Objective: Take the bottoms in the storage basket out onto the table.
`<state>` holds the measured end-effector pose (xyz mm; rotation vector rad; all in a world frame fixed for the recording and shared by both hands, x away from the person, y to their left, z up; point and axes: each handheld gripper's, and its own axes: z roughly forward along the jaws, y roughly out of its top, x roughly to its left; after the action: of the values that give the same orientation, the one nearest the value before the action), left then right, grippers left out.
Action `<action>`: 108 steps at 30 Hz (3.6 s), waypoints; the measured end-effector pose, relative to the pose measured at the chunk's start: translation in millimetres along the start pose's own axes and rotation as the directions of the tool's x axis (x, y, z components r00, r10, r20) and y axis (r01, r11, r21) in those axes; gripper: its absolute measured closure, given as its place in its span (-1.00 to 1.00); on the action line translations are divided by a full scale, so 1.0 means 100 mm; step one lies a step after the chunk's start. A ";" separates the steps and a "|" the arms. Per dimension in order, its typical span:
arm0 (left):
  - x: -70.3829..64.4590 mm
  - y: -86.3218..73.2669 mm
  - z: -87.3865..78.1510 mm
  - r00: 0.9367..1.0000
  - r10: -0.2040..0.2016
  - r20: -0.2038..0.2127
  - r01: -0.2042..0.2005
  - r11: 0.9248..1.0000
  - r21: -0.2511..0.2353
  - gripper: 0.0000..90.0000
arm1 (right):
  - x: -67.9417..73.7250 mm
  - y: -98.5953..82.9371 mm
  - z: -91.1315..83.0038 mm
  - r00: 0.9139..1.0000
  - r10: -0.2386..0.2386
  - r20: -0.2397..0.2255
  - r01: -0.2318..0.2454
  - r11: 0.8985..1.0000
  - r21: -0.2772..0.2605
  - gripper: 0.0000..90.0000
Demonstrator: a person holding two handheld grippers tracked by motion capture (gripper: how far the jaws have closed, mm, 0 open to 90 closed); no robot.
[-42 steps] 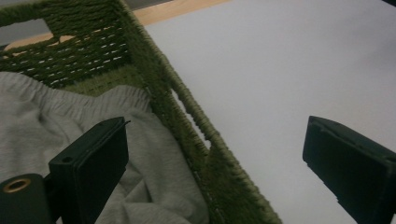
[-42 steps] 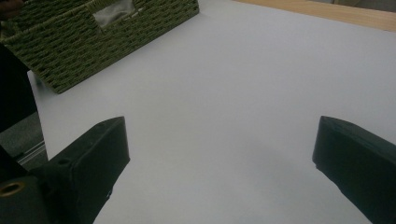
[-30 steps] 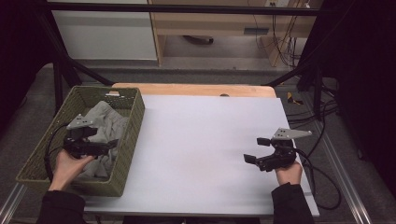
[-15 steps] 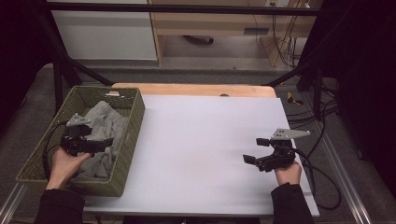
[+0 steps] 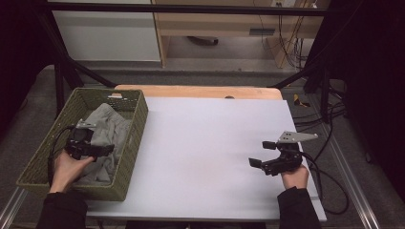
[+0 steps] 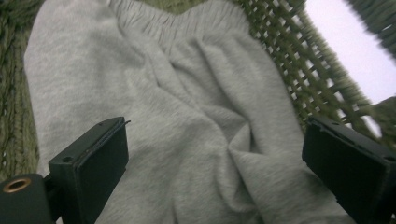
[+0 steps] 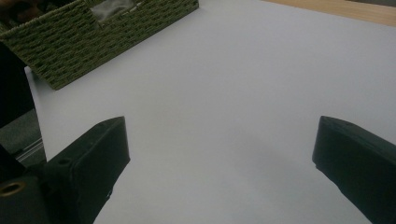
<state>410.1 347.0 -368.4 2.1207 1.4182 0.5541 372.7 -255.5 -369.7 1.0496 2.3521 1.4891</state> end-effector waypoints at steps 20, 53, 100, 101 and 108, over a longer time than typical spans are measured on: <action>-0.09 -0.06 0.28 0.994 0.100 -0.035 -0.090 0.971 0.222 -0.83 | 0.00 0.00 0.00 1.000 0.000 0.000 0.000 1.000 0.004 -0.90; 0.05 -0.15 0.48 0.992 -0.124 0.016 0.106 0.905 0.412 -0.69 | 0.01 0.00 0.01 1.000 0.002 -0.002 -0.002 1.000 0.005 -0.90; -0.01 -0.08 0.37 0.997 -0.066 0.026 0.049 0.908 0.416 0.40 | 0.00 -0.01 0.01 1.000 0.001 -0.004 -0.001 1.000 0.011 -0.90; -0.01 -0.08 0.37 0.998 -0.064 0.024 0.048 0.909 0.415 0.42 | 0.00 -0.01 0.01 1.000 0.001 -0.005 0.000 1.000 0.011 -0.90; -0.02 -0.06 0.35 0.998 -0.058 0.025 0.042 0.909 0.415 0.53 | 0.00 -0.01 0.01 1.000 0.004 -0.004 -0.004 1.000 0.009 -0.90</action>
<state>425.8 340.7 -399.6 2.3921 1.6818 0.1995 373.1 -255.3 -370.9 1.0550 2.3637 1.4847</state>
